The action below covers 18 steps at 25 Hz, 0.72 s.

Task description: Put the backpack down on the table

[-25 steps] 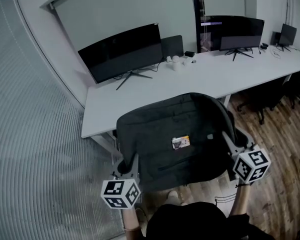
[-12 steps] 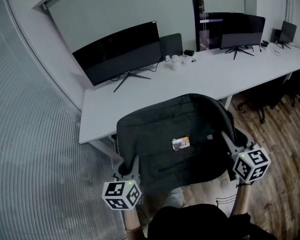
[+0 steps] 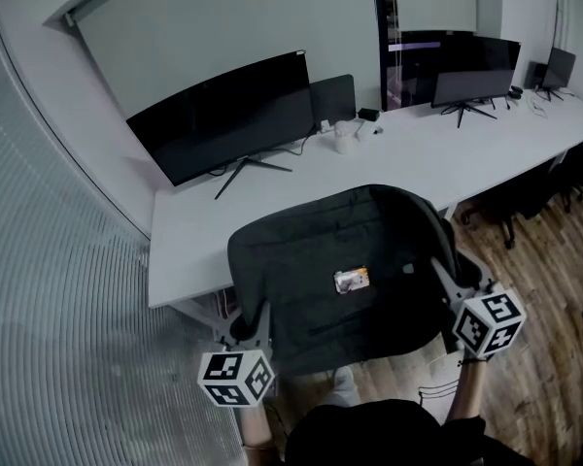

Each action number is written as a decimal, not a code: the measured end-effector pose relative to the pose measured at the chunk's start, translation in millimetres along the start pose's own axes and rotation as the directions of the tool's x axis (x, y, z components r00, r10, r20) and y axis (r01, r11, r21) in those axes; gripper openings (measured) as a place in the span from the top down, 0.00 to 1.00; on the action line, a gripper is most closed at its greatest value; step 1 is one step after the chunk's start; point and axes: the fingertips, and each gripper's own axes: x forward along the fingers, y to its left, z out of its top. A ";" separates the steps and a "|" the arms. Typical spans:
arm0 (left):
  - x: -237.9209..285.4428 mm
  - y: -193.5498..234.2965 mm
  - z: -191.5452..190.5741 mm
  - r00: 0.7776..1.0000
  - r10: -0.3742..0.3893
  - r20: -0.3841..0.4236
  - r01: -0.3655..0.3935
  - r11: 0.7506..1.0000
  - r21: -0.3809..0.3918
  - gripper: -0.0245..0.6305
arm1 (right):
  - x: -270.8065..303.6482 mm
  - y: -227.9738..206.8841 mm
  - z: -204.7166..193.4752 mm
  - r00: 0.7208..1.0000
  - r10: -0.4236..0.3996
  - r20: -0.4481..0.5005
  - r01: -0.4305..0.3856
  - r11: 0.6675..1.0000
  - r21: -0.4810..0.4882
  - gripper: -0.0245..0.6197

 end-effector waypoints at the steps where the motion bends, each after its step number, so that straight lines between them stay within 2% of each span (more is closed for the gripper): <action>1: 7.3 3.5 3.7 1.000 -0.007 0.001 0.007 1.000 0.002 0.89 | 6.0 -1.5 2.7 1.000 -0.007 0.002 0.007 1.000 0.000 0.73; 18: 109.0 39.4 39.6 0.994 -0.106 0.009 0.105 0.994 0.026 0.89 | 77.6 -30.1 24.1 0.994 -0.103 0.037 0.103 0.995 0.009 0.73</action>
